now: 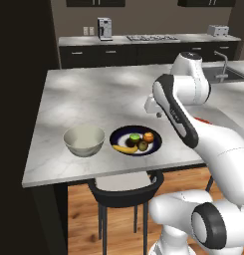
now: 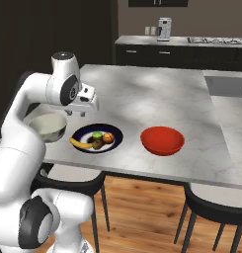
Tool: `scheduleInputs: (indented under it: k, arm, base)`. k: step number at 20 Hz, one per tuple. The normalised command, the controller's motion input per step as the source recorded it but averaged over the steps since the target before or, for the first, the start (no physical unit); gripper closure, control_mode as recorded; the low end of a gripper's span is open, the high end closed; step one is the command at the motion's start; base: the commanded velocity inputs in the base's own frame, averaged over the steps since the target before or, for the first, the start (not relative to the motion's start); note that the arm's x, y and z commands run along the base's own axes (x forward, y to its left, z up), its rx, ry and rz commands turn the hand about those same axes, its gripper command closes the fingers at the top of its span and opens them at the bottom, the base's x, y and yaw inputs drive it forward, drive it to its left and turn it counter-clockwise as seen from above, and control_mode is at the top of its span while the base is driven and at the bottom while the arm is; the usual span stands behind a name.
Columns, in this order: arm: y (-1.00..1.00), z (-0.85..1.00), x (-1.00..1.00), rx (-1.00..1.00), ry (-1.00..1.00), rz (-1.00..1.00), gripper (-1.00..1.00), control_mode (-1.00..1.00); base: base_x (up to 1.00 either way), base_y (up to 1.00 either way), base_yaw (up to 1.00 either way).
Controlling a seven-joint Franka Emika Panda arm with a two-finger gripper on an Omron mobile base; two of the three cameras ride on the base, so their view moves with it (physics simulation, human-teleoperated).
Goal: Take the fruits from the plate on the dining counter and place two fruits in each bowl.
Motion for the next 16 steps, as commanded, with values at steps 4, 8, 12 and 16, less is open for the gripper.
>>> scheduleInputs:
  k: [4,8,12,16]
  arm:
    - [0.12,-0.12,0.23,0.00,0.00,0.00,-1.00,-1.00]
    - [-0.13,-0.57,0.48,-0.03,0.02,-0.06,-1.00,-1.00]
    - [-0.16,-0.79,0.55,-0.03,0.02,-0.15,-1.00,-1.00]
    - [-0.02,-0.70,0.51,0.00,0.04,-0.08,-1.00,-1.00]
  base:
    - [0.00,0.00,0.00]
    - [0.00,0.00,0.00]
    - [0.00,0.00,0.00]
    - [0.00,0.00,0.00]
